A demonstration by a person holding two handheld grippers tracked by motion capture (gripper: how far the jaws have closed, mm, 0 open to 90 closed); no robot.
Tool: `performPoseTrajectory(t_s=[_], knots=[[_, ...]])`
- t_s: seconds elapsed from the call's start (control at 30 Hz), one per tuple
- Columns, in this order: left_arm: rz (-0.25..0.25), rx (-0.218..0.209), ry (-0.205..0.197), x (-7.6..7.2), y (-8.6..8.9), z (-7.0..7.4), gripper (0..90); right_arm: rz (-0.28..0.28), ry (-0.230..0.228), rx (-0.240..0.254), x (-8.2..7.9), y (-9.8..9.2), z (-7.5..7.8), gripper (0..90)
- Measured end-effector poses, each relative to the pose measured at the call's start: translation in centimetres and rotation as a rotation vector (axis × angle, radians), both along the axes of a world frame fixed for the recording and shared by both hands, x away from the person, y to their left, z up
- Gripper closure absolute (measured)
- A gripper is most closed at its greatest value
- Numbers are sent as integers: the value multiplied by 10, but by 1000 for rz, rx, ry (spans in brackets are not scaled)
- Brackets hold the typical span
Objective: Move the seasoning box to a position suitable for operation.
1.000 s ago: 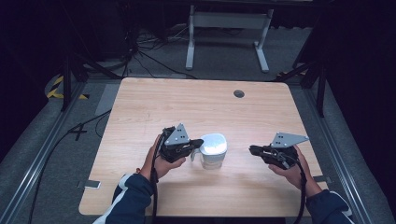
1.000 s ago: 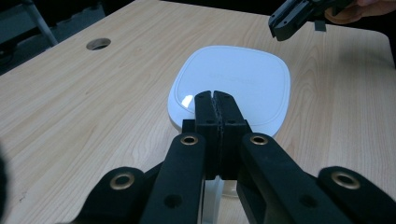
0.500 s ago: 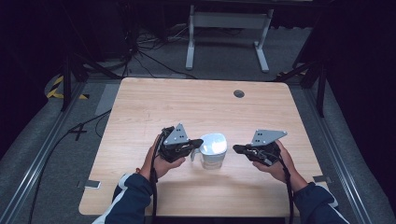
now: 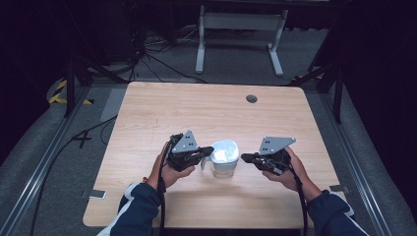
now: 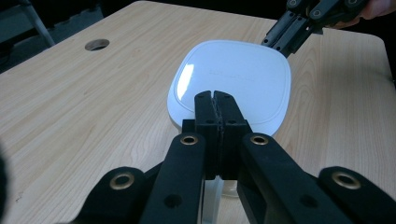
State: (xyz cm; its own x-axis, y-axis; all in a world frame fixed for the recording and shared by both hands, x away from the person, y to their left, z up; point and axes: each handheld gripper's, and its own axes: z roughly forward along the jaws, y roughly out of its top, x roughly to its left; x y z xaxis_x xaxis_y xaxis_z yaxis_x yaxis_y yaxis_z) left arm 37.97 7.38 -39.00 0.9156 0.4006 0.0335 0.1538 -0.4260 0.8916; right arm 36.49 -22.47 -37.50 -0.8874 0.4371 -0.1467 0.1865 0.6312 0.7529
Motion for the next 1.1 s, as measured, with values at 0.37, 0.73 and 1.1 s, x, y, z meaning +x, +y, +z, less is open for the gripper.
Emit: performPoseTrajectory(t_s=[0.37,0.73,1.1], knots=[[8,25,-15,-1,-2,-4,874,12,-13,-9,-1,8,5,893],[19,49,-18,-1,-2,-5,858,52,-70,6,-12,23,25,893],[86,82,0,-6,26,-13,826,85,-90,-14,-12,42,33,892]])
